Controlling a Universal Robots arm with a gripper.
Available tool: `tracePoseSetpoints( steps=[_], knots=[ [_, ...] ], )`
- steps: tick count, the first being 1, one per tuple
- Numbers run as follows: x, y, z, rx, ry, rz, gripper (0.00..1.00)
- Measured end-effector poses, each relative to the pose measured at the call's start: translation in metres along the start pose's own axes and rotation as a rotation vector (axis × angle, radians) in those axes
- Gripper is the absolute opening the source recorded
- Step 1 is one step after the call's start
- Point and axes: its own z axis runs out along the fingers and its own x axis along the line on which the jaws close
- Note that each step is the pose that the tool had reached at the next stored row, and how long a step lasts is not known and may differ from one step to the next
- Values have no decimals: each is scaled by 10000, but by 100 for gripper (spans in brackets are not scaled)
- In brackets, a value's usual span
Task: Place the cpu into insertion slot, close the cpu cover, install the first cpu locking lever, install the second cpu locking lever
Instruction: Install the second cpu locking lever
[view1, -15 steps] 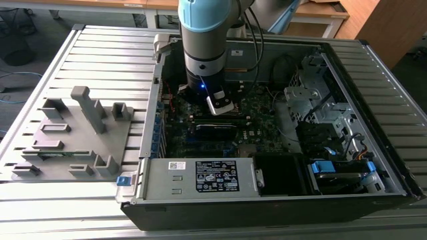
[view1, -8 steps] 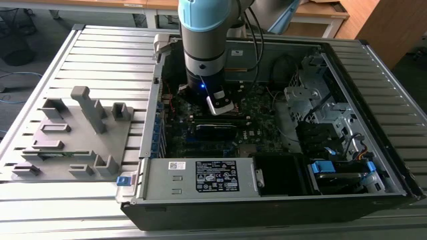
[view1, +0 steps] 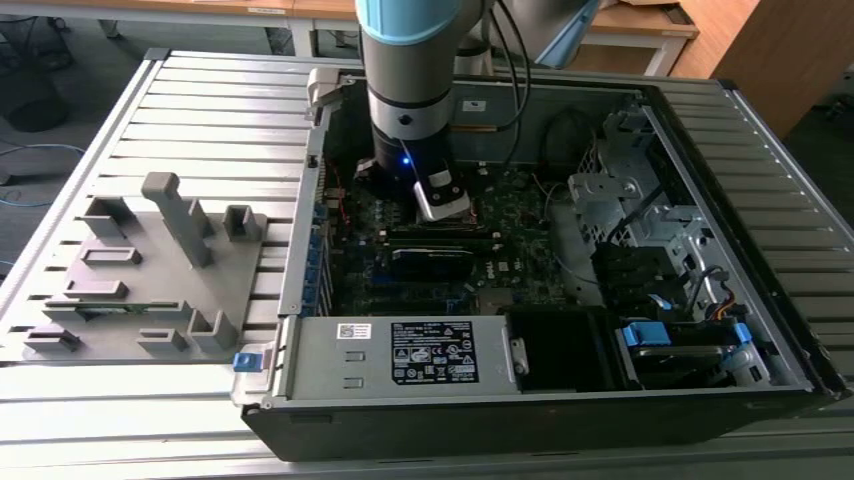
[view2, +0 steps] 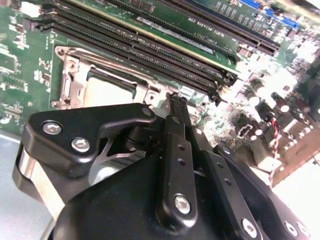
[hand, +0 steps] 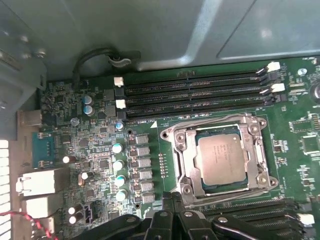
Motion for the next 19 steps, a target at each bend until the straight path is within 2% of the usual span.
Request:
tracePoseSetpoints(
  steps=[3, 8, 10, 19],
  knots=[
    [-2, 7, -50, 0, 0, 0, 11],
    [-2, 8, -55, 0, 0, 0, 11],
    [-23, 11, -55, 2, 0, -1, 11],
    [-318, 51, -37, 20, 54, 7, 11]
  ],
)
